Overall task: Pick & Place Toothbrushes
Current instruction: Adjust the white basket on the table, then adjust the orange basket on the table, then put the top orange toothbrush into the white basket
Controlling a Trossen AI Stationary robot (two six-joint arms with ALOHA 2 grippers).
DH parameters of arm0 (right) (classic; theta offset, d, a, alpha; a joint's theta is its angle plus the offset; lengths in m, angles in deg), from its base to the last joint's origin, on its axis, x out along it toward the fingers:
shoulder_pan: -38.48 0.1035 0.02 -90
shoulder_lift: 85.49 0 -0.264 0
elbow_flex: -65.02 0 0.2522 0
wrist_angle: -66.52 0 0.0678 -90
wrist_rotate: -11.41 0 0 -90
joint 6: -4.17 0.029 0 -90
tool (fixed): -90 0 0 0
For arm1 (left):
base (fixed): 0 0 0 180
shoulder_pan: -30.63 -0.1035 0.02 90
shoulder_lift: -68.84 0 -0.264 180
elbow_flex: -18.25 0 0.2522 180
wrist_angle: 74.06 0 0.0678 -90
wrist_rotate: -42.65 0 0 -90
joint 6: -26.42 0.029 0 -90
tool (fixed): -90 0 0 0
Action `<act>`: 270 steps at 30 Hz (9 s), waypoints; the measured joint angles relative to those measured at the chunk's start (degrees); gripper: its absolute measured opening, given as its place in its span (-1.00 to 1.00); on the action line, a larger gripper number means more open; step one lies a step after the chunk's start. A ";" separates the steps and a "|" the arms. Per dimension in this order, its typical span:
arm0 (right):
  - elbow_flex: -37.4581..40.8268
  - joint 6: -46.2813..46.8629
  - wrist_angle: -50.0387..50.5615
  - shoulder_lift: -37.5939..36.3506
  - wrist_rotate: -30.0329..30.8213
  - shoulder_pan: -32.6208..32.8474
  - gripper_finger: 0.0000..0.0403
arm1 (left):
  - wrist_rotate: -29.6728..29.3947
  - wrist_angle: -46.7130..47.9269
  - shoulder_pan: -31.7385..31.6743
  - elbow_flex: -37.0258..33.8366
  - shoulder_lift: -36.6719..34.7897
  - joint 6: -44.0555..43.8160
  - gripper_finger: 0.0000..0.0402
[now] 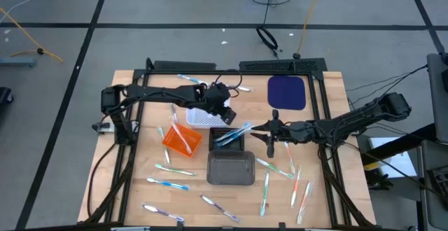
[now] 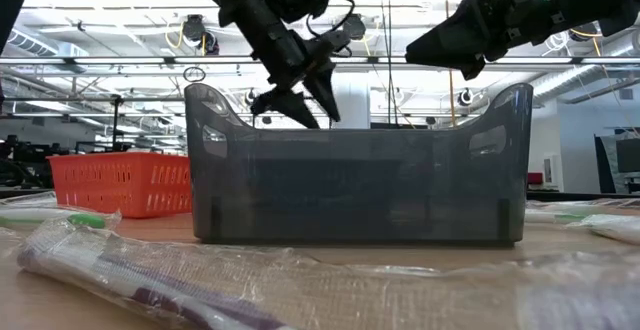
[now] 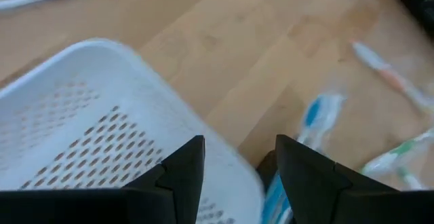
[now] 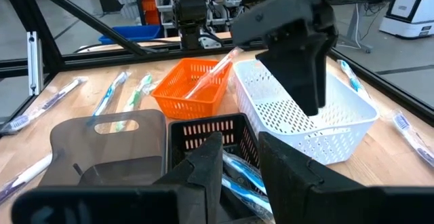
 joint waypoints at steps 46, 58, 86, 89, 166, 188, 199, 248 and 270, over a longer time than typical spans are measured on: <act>0.02 0.20 0.62 0.00 0.19 0.00 -0.57 | -0.38 -10.03 0.02 -0.22 8.39 1.15 -0.95; 0.09 0.16 0.98 0.02 0.24 -0.02 -0.57 | 2.94 -17.15 -0.02 -0.22 10.58 1.10 -0.95; 0.09 0.85 2.40 0.02 0.07 0.00 -0.57 | -0.60 -1.94 1.52 -0.22 -0.26 5.61 -0.95; 0.09 0.87 2.95 0.02 0.04 -0.02 -0.57 | -7.89 7.99 3.95 -0.22 -4.28 4.01 -0.95; 0.09 -0.44 2.34 0.02 -0.07 0.02 -0.57 | -17.44 32.39 10.59 -22.95 -11.32 -25.81 -0.95; 0.09 -0.46 2.37 0.02 -0.07 0.02 -0.57 | -15.93 12.28 9.35 -22.93 -11.32 -14.79 -0.95; 0.09 -0.45 2.39 0.02 -0.07 0.02 -0.57 | -16.32 11.39 8.69 -22.93 -11.32 -13.10 -0.95; 0.04 22.70 34.88 -8.26 -0.22 3.01 -0.57 | -21.93 6.06 21.22 -22.91 -23.92 -4.75 -0.95; 0.04 52.21 65.83 -12.76 -13.68 7.28 -0.57 | -22.84 -0.48 22.23 -22.93 -23.67 -1.94 -0.95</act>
